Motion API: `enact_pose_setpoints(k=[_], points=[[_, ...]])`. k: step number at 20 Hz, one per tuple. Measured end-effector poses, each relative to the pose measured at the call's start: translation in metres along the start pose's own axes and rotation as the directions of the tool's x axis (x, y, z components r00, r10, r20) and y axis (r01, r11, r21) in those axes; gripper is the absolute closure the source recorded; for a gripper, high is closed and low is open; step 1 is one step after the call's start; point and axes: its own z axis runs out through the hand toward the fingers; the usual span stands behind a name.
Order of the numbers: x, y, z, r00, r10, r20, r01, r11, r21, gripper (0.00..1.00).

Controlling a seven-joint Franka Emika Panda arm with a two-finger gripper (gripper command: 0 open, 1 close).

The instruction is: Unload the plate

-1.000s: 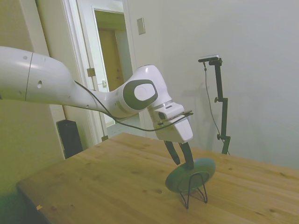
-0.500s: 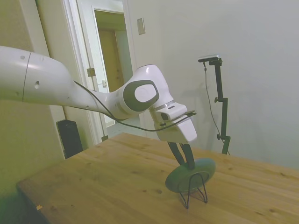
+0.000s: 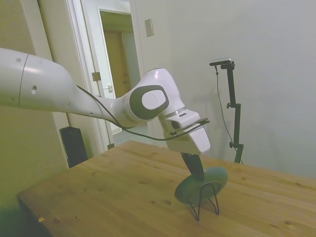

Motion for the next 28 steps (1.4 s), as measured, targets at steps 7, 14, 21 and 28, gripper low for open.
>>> enact_pose_setpoints(k=[7,14,21,28], points=[[0.001,-0.001,-0.003,1.0,0.001,-0.004,-0.001,1.0,0.005,1.0],[-0.013,-0.014,-0.046,0.999,-0.03,-0.033,0.032,0.997,0.065,1.0],[-0.096,-0.06,-0.112,0.986,-0.136,0.097,0.106,0.958,0.268,1.0],[-0.209,-0.132,-0.066,0.917,-0.223,0.331,0.075,0.91,0.407,1.0]])
